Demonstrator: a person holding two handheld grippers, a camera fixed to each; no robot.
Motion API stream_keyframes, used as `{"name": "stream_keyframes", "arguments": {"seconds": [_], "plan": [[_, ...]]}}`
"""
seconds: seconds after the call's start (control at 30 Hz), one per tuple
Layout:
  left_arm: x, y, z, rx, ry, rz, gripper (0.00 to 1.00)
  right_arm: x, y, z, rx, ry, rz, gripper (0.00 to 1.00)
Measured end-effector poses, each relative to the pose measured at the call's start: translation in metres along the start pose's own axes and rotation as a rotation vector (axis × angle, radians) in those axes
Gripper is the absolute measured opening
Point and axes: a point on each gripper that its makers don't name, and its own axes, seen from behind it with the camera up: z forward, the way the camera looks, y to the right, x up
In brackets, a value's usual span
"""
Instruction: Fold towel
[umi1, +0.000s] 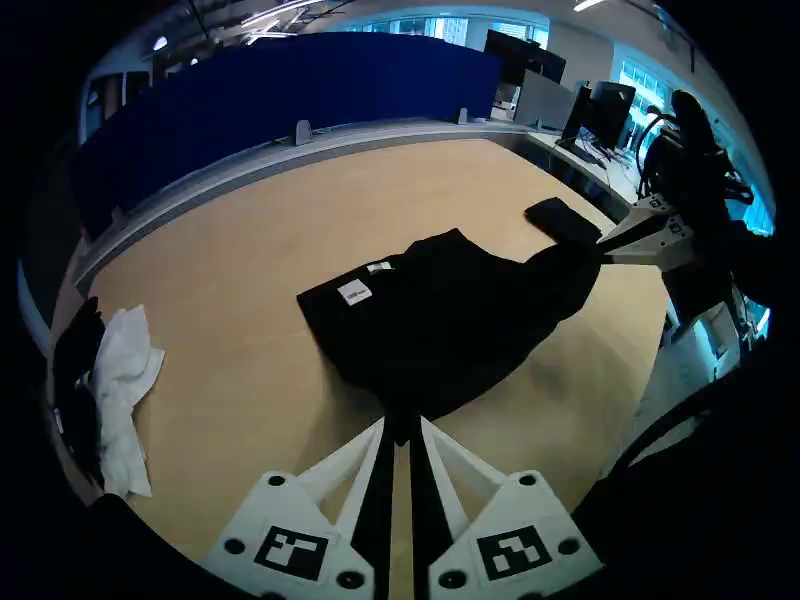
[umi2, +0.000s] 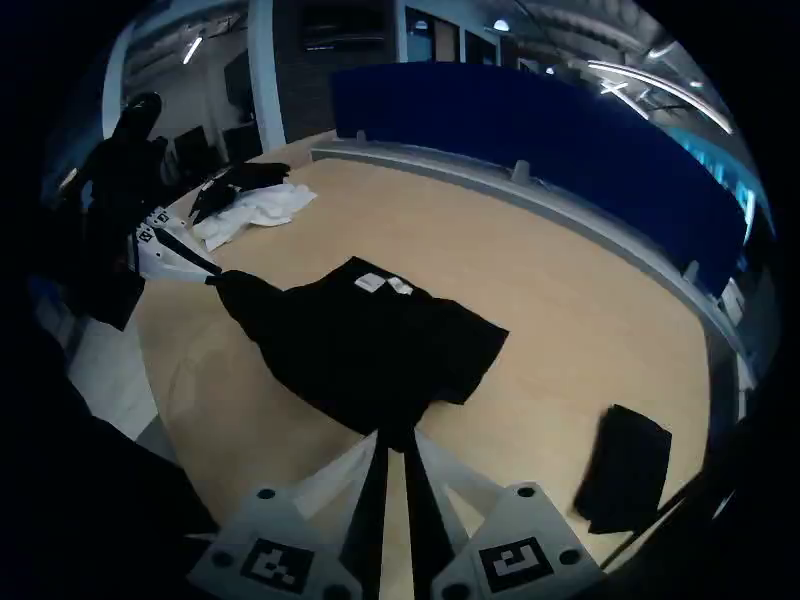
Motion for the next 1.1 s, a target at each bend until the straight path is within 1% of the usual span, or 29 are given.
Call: {"name": "stream_keyframes", "arguments": {"seconds": [0.1,0.2,0.4,0.5,0.6,0.7,0.97,1.1], "plan": [[-0.003,0.002,-0.002,-0.001,-0.003,-0.011,0.1,-0.001,-0.001,-0.002,0.003,0.0,0.01,0.11],[-0.003,0.002,-0.001,0.0,-0.002,-0.02,0.1,-0.001,-0.001,-0.001,0.004,0.001,0.016,0.11],[0.004,-0.002,0.003,0.002,0.003,-0.025,0.1,0.001,0.003,0.002,0.001,0.0,0.019,0.11],[0.006,-0.007,0.007,0.006,-0.005,-0.034,0.09,0.004,0.008,0.005,-0.002,-0.001,0.019,0.11],[0.011,-0.013,0.012,0.011,-0.005,-0.045,0.1,0.009,0.014,0.01,-0.005,-0.003,0.021,0.11],[0.022,-0.022,0.02,0.019,-0.001,-0.044,0.09,0.016,0.022,0.018,-0.012,-0.002,0.024,0.1],[0.052,-0.051,0.046,0.051,0.009,-0.01,0.1,0.04,0.048,0.046,-0.034,0.012,0.038,0.1],[0.061,-0.062,0.06,0.058,0.0,-0.002,0.1,0.047,0.063,0.061,-0.049,0.007,0.041,0.1]]}}
